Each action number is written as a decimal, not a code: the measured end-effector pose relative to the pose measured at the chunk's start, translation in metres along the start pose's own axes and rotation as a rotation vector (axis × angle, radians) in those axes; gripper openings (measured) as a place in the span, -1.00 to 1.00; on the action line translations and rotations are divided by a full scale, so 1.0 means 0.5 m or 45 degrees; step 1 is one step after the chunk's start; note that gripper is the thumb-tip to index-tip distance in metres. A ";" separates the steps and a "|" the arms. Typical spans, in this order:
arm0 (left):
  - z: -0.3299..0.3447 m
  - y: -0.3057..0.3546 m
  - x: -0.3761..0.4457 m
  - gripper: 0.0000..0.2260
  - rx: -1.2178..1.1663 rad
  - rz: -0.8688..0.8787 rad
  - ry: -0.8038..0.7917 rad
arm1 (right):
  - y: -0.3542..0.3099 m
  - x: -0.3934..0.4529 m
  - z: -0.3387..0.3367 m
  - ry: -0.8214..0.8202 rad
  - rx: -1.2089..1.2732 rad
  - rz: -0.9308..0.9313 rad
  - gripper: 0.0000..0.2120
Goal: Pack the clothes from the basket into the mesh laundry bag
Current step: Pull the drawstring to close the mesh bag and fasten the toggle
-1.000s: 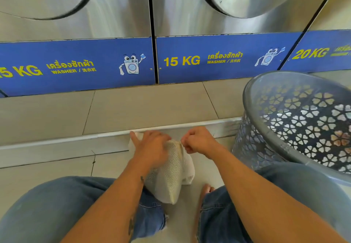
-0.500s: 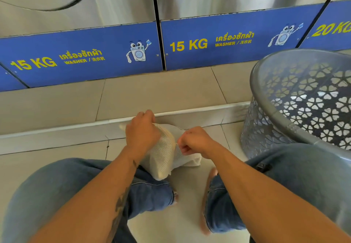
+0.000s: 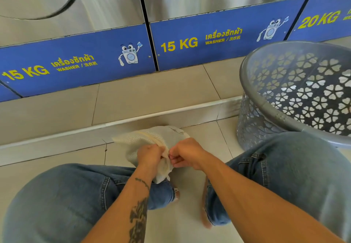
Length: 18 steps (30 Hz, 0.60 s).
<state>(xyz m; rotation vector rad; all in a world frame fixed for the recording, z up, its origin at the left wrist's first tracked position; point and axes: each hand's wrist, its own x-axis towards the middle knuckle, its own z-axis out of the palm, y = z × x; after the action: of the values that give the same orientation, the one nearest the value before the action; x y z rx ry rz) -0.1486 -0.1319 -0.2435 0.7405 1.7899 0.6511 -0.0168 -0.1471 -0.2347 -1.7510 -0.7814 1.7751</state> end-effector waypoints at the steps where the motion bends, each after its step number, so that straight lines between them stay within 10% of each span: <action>1: 0.001 -0.001 0.006 -0.92 -0.073 0.007 0.022 | 0.000 0.000 0.001 0.013 -0.067 -0.014 -0.88; 18: -0.016 -0.028 0.038 -0.85 -0.543 0.041 0.087 | 0.000 0.027 0.028 -0.046 -0.320 0.085 -0.87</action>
<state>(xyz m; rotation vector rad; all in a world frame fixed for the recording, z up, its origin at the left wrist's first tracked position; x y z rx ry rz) -0.1637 -0.1277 -0.2629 0.4607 1.6244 1.0494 -0.0310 -0.1380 -0.2444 -1.9293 -1.0096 1.8217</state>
